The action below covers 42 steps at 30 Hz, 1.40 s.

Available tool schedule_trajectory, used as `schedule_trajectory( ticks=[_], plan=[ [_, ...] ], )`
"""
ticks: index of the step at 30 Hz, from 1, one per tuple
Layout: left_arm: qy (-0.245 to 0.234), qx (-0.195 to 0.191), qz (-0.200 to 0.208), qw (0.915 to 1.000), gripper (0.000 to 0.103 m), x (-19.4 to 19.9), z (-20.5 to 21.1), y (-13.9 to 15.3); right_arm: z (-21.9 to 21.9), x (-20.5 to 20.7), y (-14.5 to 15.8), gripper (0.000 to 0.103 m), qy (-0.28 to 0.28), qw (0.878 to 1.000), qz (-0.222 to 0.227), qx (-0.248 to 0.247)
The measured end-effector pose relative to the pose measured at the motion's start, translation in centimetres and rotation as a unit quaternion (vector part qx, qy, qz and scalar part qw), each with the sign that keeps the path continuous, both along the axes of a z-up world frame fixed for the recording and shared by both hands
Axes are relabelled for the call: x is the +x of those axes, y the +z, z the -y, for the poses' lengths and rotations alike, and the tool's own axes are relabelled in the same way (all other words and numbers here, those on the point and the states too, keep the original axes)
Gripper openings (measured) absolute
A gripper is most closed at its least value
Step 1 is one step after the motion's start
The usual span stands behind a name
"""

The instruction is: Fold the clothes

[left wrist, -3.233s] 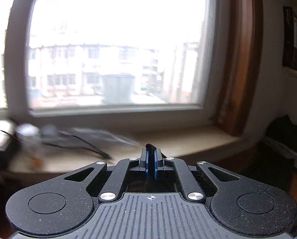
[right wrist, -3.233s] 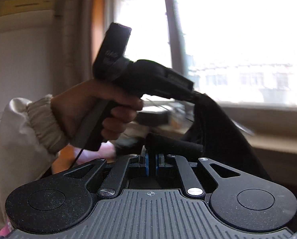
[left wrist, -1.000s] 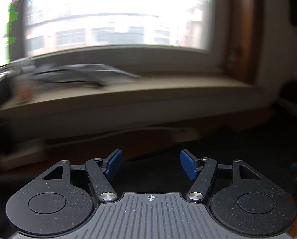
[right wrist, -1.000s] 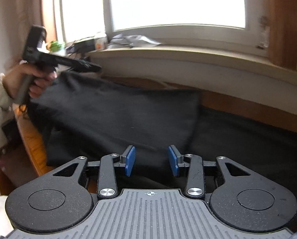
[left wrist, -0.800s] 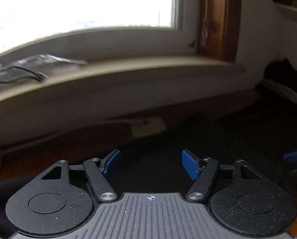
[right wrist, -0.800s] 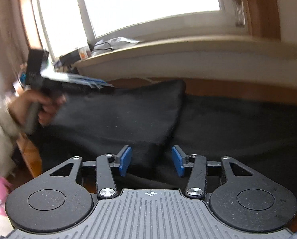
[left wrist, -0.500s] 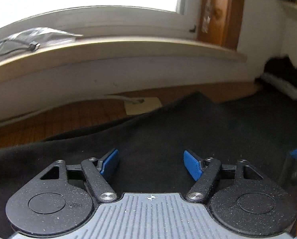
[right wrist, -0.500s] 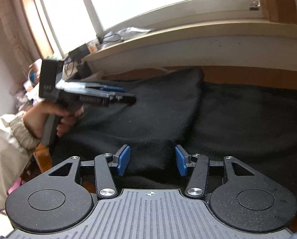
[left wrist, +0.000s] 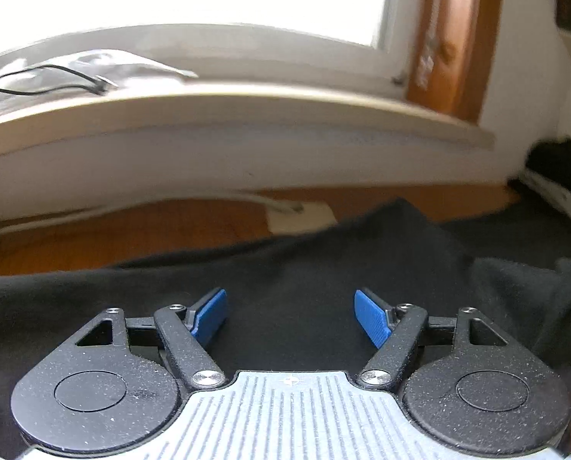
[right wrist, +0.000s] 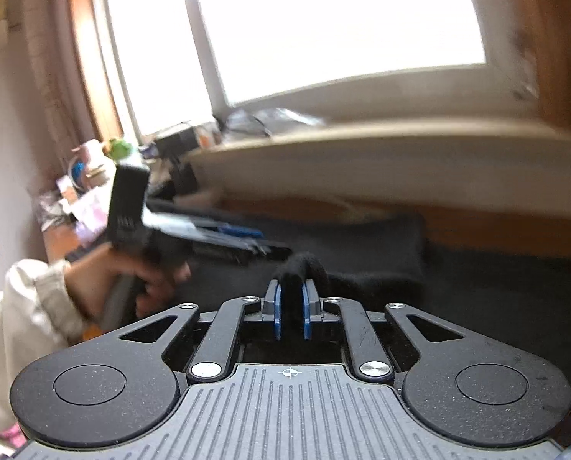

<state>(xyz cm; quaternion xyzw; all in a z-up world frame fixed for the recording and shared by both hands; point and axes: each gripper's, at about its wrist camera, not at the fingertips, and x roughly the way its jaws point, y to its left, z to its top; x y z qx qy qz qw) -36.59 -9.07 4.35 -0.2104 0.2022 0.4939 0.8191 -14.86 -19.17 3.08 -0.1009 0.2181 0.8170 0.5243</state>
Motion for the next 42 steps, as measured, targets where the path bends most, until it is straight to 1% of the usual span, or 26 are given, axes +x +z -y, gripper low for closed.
schedule_trajectory(
  ticks=[4,7,8,10,13,15,17,19,21,23,25,28,31,33,34,38,39,42],
  plan=[
    [0.042,0.026,0.032,0.9983,0.077,-3.0,-0.1,2.6,-3.2,-5.7,1.1,0.011,0.045,0.999,0.003,0.015],
    [0.083,0.053,0.064,0.993,0.077,-6.3,-0.4,5.3,-4.9,-10.7,0.5,0.011,0.087,0.996,0.008,0.012],
    [0.091,0.057,0.069,0.9918,0.077,-7.2,-0.5,6.0,-5.3,-12.3,0.1,0.011,0.102,0.995,0.008,0.007],
    [0.103,0.064,0.074,0.9898,0.078,-8.8,-0.8,7.5,-5.8,-15.4,-0.5,0.01,0.127,0.992,0.011,-0.001],
    [0.097,0.075,0.058,0.9908,0.078,-9.2,-1.1,9.0,-5.9,-18.6,-1.5,0.011,0.162,0.987,0.02,-0.011],
    [0.089,0.08,0.052,0.9914,0.079,-8.6,-1.2,9.4,-5.7,-19.8,-1.9,0.019,0.179,0.983,0.025,-0.015],
    [0.074,0.078,0.046,0.9931,0.079,-7.4,-1.1,9.3,-5.1,-18.9,-1.4,0.021,0.177,0.984,0.024,-0.009],
    [0.056,0.079,0.036,0.9947,0.079,-5.7,-0.9,8.9,-4.5,-16.9,-0.7,0.025,0.161,0.987,0.022,-0.001],
    [0.035,0.083,0.015,0.9959,0.079,-3.6,-0.8,8.2,-4.0,-13.9,0.2,0.033,0.134,0.991,0.024,0.006],
    [0.015,0.086,-0.008,0.9962,0.079,-1.4,-0.9,7.5,-3.8,-10.9,0.7,0.034,0.102,0.994,0.028,0.008],
    [0.0,0.076,-0.034,0.9965,0.078,0.4,-1.4,6.8,-3.7,-7.8,0.9,0.034,0.066,0.997,0.04,0.007],
    [-0.003,0.06,-0.083,0.9948,0.078,2.4,-2.1,5.1,-4.4,-4.2,0.8,0.034,0.024,0.996,0.08,0.004],
    [0.005,0.043,-0.129,0.9907,0.079,2.6,-2.2,2.8,-6.1,-1.3,0.4,0.034,-0.002,0.992,0.122,-0.007],
    [0.02,0.025,-0.15,0.9882,0.079,2.0,-2.4,1.6,-7.9,-0.2,-0.3,0.034,0.016,0.991,0.133,-0.025],
    [0.027,0.017,-0.151,0.9881,0.079,1.5,-2.5,1.2,-8.9,0.1,-0.8,0.034,0.03,0.99,0.137,-0.031],
    [0.042,-0.01,-0.118,0.992,0.079,-1.0,-2.3,0.5,-12.8,-0.3,-1.9,0.034,0.078,0.985,0.148,-0.051],
    [0.04,-0.015,-0.119,0.992,0.079,-1.6,-2.3,0.3,-13.6,-0.4,-2.2,0.034,0.087,0.983,0.15,-0.056],
    [0.029,-0.013,-0.126,0.9915,0.079,-2.1,-1.2,0.0,-15.4,-0.8,-3.1,0.034,0.101,0.98,0.16,-0.064]
  ],
)
